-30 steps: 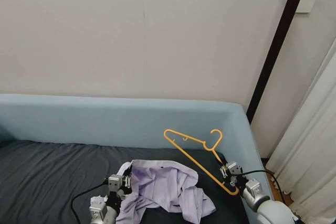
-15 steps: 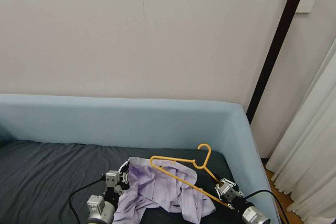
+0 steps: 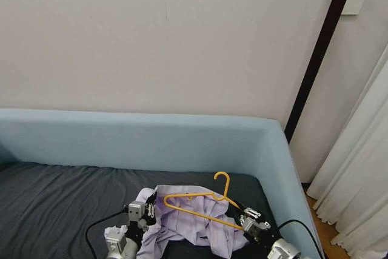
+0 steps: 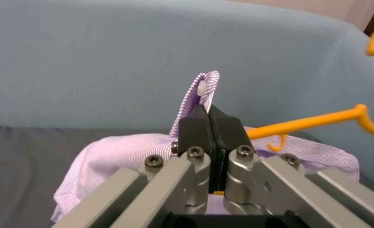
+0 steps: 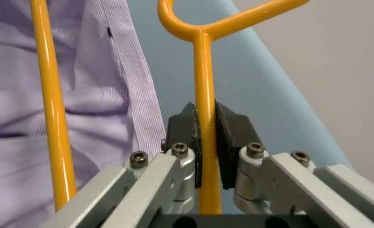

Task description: Pick up the clothes from the sofa and hang them on the clothes hanger.

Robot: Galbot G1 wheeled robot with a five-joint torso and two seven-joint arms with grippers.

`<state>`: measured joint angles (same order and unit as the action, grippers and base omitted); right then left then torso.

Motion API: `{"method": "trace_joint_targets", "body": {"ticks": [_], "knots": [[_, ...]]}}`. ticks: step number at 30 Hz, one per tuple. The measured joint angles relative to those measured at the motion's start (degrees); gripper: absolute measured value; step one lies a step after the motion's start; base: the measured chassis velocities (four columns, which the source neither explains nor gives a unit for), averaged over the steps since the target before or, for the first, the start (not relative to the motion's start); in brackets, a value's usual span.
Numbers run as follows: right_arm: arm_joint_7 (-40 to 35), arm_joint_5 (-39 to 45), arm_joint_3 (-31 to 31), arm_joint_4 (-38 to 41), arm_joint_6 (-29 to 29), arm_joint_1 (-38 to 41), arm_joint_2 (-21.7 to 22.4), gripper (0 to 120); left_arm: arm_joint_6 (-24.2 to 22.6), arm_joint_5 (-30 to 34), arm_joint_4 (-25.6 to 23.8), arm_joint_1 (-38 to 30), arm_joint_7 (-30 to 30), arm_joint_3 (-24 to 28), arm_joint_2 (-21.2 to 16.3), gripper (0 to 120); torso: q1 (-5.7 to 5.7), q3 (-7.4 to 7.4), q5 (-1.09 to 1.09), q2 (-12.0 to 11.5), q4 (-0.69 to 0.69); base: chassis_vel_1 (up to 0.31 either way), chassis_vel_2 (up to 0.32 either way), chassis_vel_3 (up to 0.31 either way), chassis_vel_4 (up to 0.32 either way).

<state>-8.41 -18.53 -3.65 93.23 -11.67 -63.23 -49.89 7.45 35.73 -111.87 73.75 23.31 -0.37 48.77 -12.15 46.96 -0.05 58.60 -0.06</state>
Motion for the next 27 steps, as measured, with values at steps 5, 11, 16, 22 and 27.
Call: {"method": "trace_joint_targets", "body": {"ticks": [5, 11, 16, 22, 27], "knots": [[-0.6, -0.6, -2.6, -1.5, 0.7, 2.4, -1.7, 6, 0.0, -0.4, 0.1, -0.8, 0.0, 1.1, 0.4, 0, 0.0, 0.0, 0.0, 0.0, 0.0, 0.0, 0.0, 0.0, 0.0], [-1.1, 0.7, -4.9, -2.4, 1.3, 3.8, -2.9, 6, -0.2, -0.5, 0.6, -1.6, 0.0, 1.9, 0.8, 0, 0.0, 0.0, 0.0, 0.0, -0.02, 0.0, 0.0, 0.0, 0.0], [-1.7, 1.0, -7.0, -3.5, 1.9, 5.4, -4.8, 6, -0.7, -0.6, 0.8, -2.6, 0.1, 3.0, 1.0, 0, 0.0, 0.0, 0.0, 0.0, -0.01, 0.0, 0.0, 0.0, 0.0], [-2.4, -0.2, -9.5, -5.0, 2.4, 7.4, -7.5, 6, -1.2, -0.8, 0.9, -4.1, 0.3, 4.6, 1.8, 0, 0.0, 0.0, 0.0, 0.0, 0.0, 0.0, 0.0, 0.0, 0.0], [-2.7, -0.5, -11.5, -7.2, 2.5, 9.4, -8.4, 6, -1.3, -1.3, 1.4, -5.4, 0.4, 5.8, 2.5, 0, 0.0, 0.0, 0.0, 0.0, 0.0, 0.0, 0.0, 0.0, 0.0]]}}
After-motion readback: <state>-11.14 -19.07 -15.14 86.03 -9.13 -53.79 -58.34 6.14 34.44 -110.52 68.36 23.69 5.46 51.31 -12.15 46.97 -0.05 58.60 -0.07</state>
